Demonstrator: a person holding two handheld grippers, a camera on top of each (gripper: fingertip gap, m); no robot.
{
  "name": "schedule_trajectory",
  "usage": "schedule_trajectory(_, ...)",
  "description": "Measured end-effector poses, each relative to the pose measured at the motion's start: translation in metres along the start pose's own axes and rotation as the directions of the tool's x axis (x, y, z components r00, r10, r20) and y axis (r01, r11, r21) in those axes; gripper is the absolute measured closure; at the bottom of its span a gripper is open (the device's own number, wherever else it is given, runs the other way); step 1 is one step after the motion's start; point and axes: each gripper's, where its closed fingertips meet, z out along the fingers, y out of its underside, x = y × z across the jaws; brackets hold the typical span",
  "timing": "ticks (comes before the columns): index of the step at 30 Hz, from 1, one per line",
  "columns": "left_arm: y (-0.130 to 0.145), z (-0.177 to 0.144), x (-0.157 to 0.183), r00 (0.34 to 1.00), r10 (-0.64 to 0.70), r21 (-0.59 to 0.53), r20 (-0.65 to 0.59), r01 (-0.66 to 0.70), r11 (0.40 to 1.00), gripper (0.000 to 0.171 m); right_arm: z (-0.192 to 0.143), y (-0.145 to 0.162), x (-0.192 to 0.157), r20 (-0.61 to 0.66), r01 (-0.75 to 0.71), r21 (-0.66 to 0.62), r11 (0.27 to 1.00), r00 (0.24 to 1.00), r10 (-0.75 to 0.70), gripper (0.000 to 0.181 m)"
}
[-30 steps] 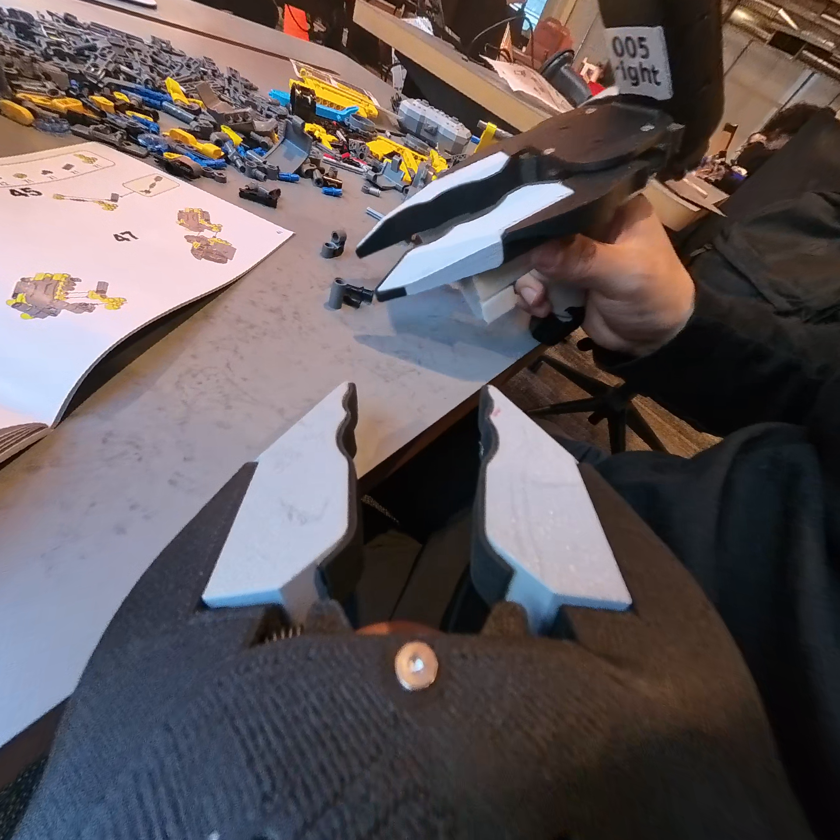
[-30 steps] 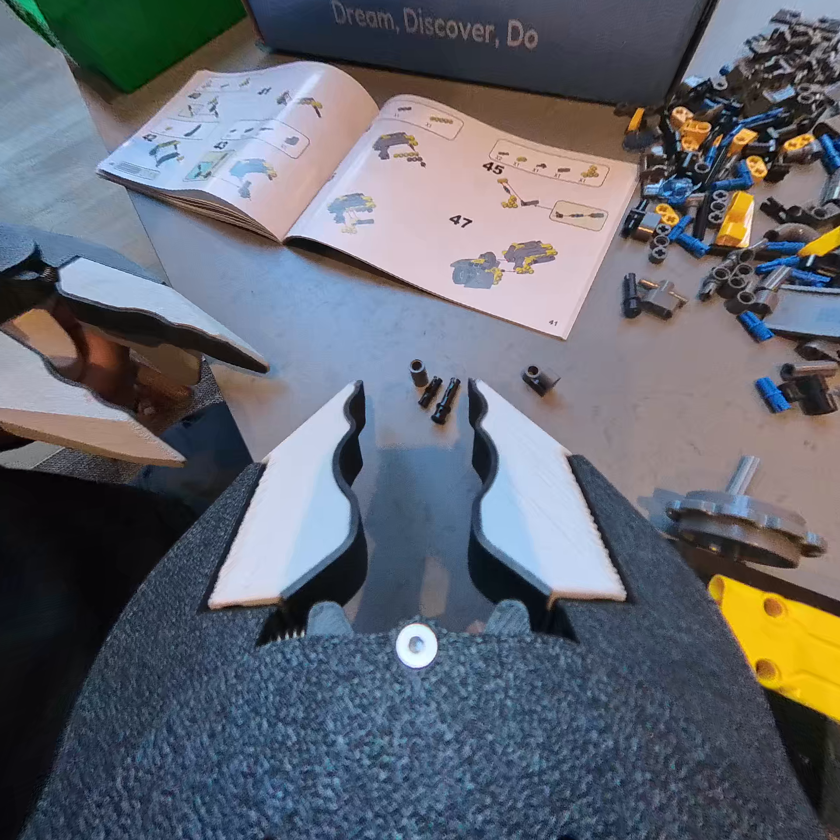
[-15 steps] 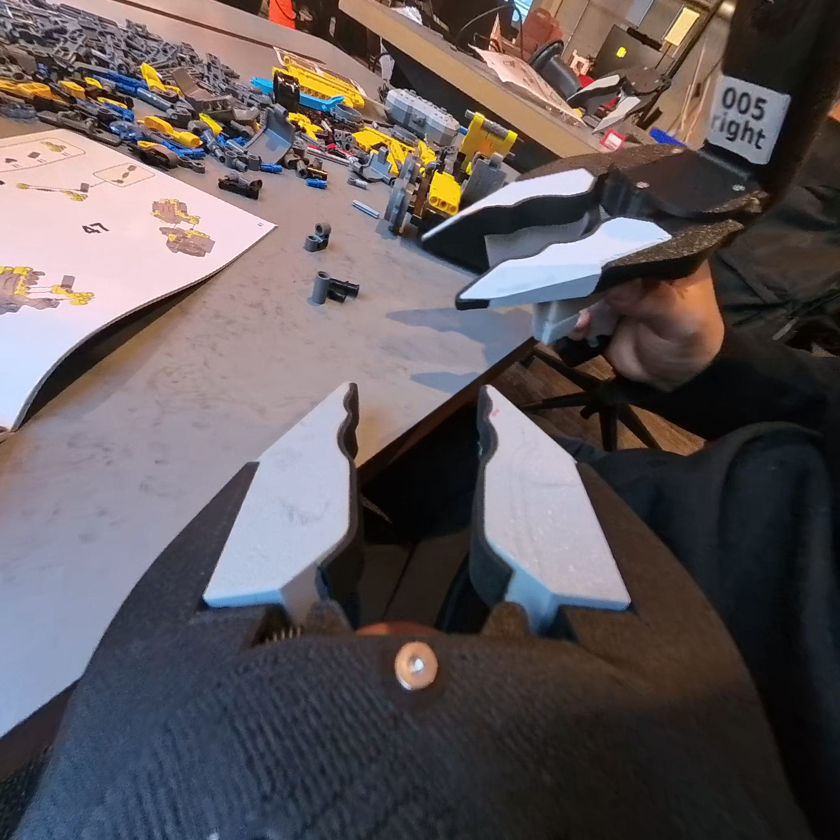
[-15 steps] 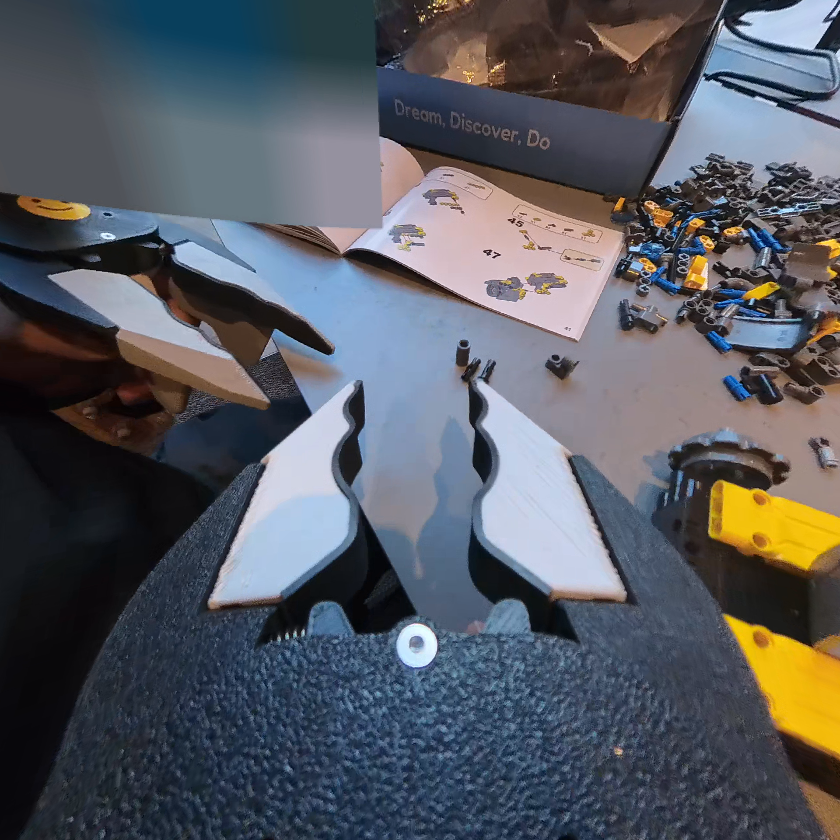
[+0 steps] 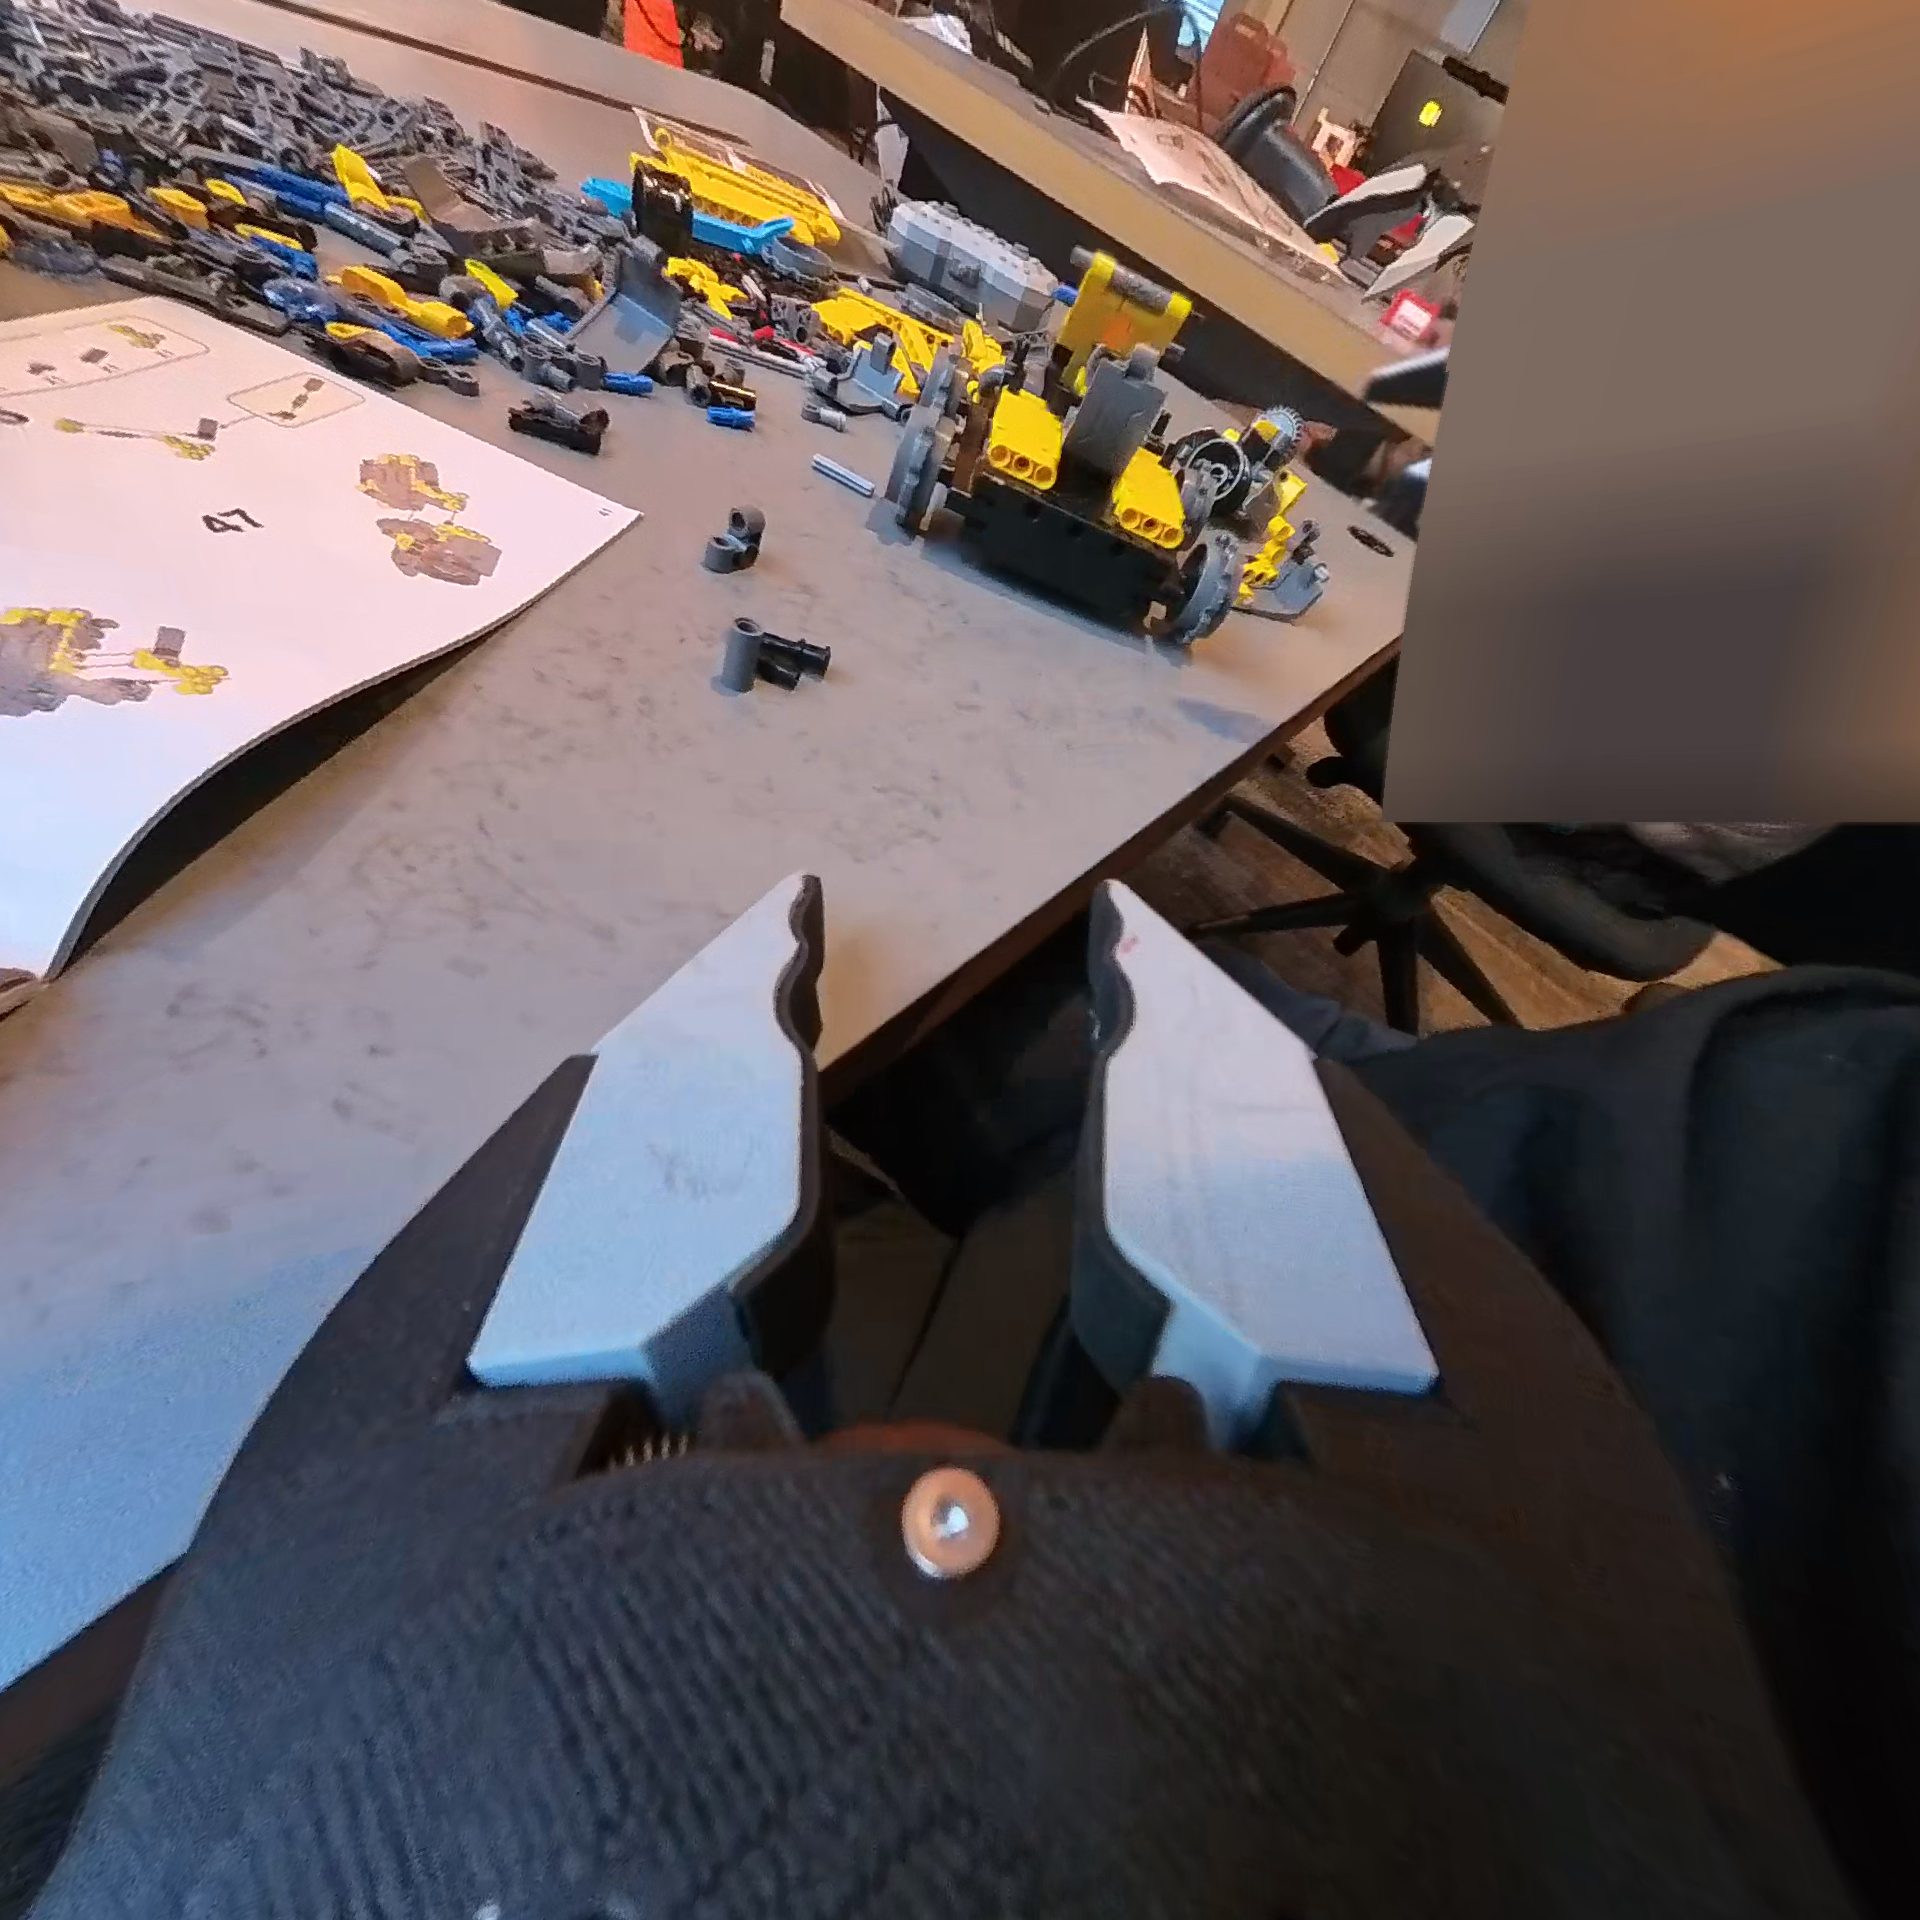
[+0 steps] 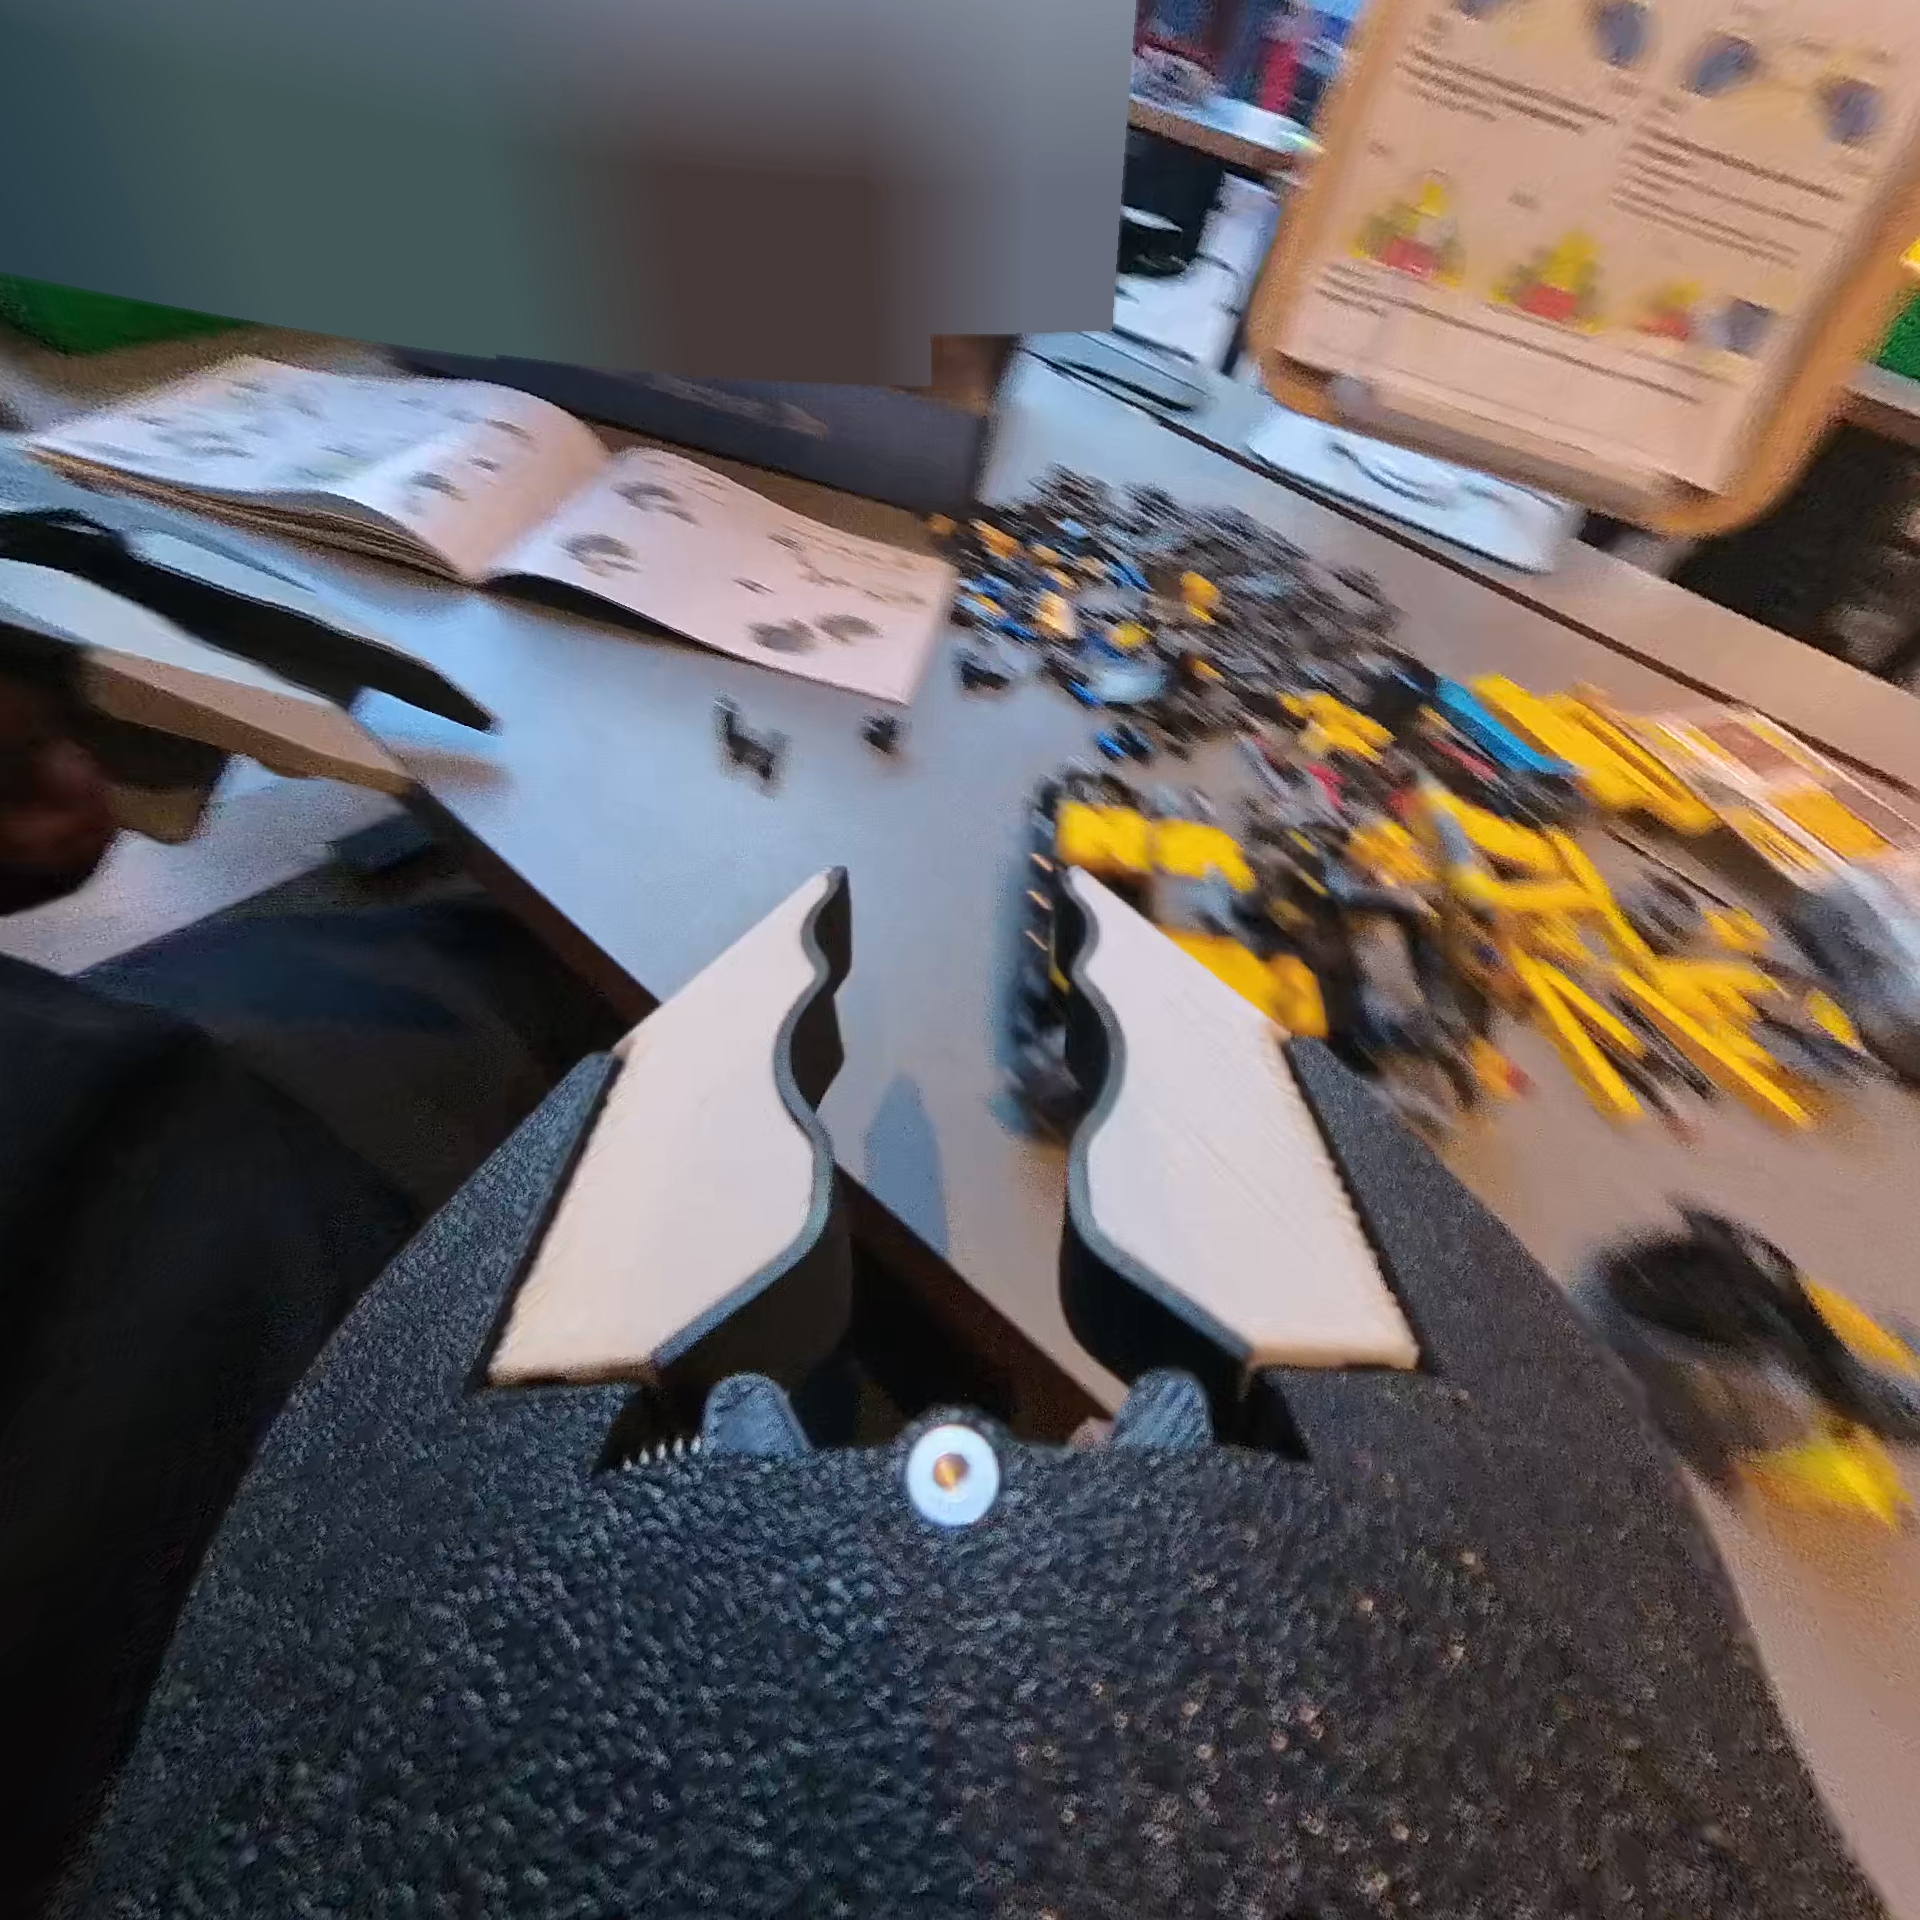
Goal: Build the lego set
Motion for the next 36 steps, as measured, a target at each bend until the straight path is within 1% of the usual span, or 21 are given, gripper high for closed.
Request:
schedule_trajectory(3,0.007,0.006,0.004,0.999,-0.027,-0.028,-0.030,0.026,0.999,0.121,-0.037,0.027,0.044,-0.143,-0.115,-0.063,0.991,0.984,0.105,0.141)
schedule_trajectory(5,0.009,0.009,0.010,0.998,-0.024,-0.038,-0.049,0.022,0.999,0.121,-0.055,0.049,0.073,-0.226,-0.182,-0.115,0.977,0.962,0.153,0.136)
schedule_trajectory(7,0.011,0.010,0.015,0.999,-0.002,-0.048,-0.054,-0.001,0.999,0.121,-0.064,0.068,0.095,-0.259,-0.226,-0.162,0.961,0.949,0.179,0.129)
schedule_trajectory(9,0.011,0.009,0.016,0.999,0.023,-0.048,-0.046,-0.025,0.999,0.121,-0.063,0.088,0.109,-0.255,-0.313,-0.211,0.926,0.932,0.257,0.124)
schedule_trajectory(11,0.010,0.009,0.015,0.999,0.038,-0.046,-0.035,-0.040,0.998,0.122,-0.056,0.104,0.115,-0.237,-0.426,-0.239,0.872,0.897,0.373,0.121)
schedule_trajectory(13,0.010,0.008,0.012,0.999,0.050,-0.049,-0.018,-0.050,0.998,0.122,-0.049,0.113,0.115,-0.222,-0.504,-0.254,0.825,0.861,0.458,0.119)
schedule_trajectory(15,0.008,0.007,0.008,0.998,0.059,-0.046,0.000,-0.059,0.997,0.122,-0.046,0.123,0.118,-0.264,-0.538,-0.272,0.798,0.839,0.476,0.119)
schedule_trajectory(17,0.008,0.006,0.006,0.998,0.064,-0.046,0.009,-0.063,0.997,0.122,-0.045,0.126,0.120,-0.302,-0.546,-0.272,0.792,0.830,0.469,0.119)
schedule_trajectory(19,0.010,0.008,0.005,0.998,0.067,-0.058,0.011,-0.067,0.996,0.122,-0.046,0.126,0.121,-0.341,-0.538,-0.256,0.803,0.828,0.445,0.123)
schedule_trajectory(22,0.011,0.009,0.007,0.997,0.071,-0.061,0.003,-0.071,0.996,0.122,-0.042,0.126,0.115,-0.341,-0.539,-0.254,0.803,0.827,0.447,0.138)
schedule_trajectory(23,0.011,0.009,0.008,0.997,0.071,-0.062,-0.002,-0.071,0.996,0.123,-0.041,0.127,0.115,-0.342,-0.534,-0.261,0.804,0.830,0.440,0.147)
schedule_trajectory(25,0.012,0.009,0.010,0.997,0.070,-0.063,-0.008,-0.071,0.995,0.123,-0.038,0.127,0.114,-0.332,-0.516,-0.274,0.811,0.843,0.424,0.170)
schedule_trajectory(27,0.011,0.008,0.010,0.998,0.068,-0.061,-0.011,-0.068,0.996,0.123,-0.037,0.126,0.115,-0.328,-0.493,-0.290,0.820,0.857,0.399,0.176)
schedule_trajectory(29,0.010,0.007,0.009,0.998,0.062,-0.056,-0.011,-0.062,0.996,0.123,-0.036,0.120,0.116,-0.319,-0.457,-0.287,0.842,0.874,0.366,0.177)
schedule_trajectory(32,0.009,0.006,0.008,0.999,0.049,-0.051,-0.015,-0.049,0.997,0.123,-0.039,0.102,0.118,-0.323,-0.338,-0.266,0.903,0.914,0.247,0.177)
schedule_trajectory(34,0.009,0.006,0.008,0.999,0.050,-0.053,-0.016,-0.051,0.997,0.123,-0.042,0.086,0.120,-0.345,-0.213,-0.264,0.941,0.932,0.114,0.177)
schedule_trajectory(36,0.009,0.006,0.009,0.998,0.058,-0.057,-0.018,-0.059,0.997,0.123,-0.043,0.058,0.115,-0.342,-0.049,-0.235,0.971,0.939,-0.035,0.177)
